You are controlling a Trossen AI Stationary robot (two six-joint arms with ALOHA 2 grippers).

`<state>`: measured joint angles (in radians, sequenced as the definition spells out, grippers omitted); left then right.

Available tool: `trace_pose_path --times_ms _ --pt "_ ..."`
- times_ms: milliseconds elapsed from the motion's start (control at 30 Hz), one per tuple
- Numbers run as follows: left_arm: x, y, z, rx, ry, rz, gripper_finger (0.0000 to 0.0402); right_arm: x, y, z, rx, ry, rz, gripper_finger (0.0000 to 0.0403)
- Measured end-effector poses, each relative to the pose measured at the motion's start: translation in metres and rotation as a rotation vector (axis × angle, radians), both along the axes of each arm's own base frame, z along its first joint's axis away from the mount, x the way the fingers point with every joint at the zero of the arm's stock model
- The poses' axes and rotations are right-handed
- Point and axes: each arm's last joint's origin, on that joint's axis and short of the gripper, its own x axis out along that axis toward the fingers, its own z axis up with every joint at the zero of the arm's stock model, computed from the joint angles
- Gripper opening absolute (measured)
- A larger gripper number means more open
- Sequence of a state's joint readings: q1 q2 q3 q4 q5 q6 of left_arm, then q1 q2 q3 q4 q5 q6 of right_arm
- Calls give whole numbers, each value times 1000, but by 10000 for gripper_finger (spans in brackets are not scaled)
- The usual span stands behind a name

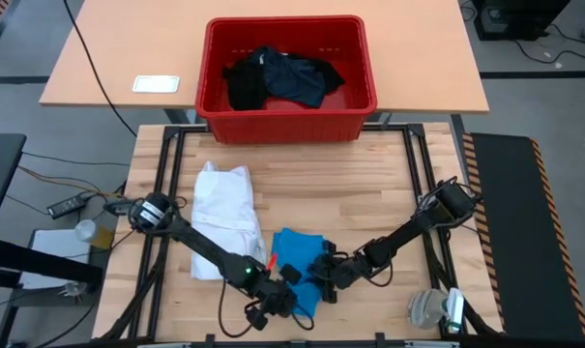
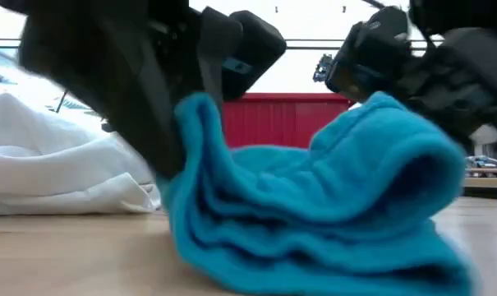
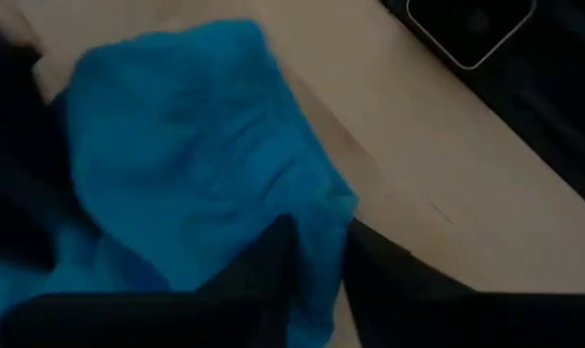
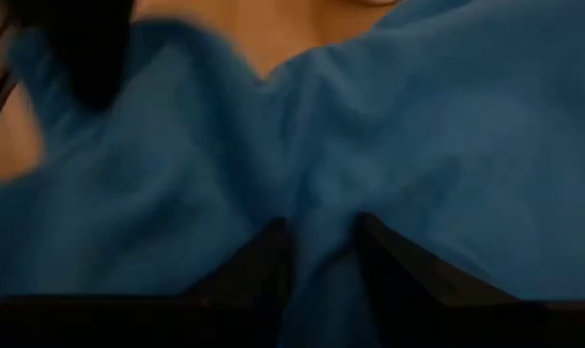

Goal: Fold laundry
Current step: Fold the blue underwear

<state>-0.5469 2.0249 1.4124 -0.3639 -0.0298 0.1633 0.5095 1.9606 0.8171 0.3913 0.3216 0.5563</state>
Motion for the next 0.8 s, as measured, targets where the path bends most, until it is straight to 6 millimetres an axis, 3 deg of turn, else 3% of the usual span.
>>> trace_pose_path --times_ms 167,300,467,800 --pt "-6 -13 7 24 -15 59 179 1 -4 0 15 -14 -84 136" --pt "-14 -30 11 138 -100 60 220 4 -11 -1 33 -23 -177 136" --pt "-17 -39 18 146 -137 83 221 8 -20 -1 58 -38 -270 136" --pt "4 -9 -2 267 -109 142 192 6 -32 -4 49 -49 -482 131"
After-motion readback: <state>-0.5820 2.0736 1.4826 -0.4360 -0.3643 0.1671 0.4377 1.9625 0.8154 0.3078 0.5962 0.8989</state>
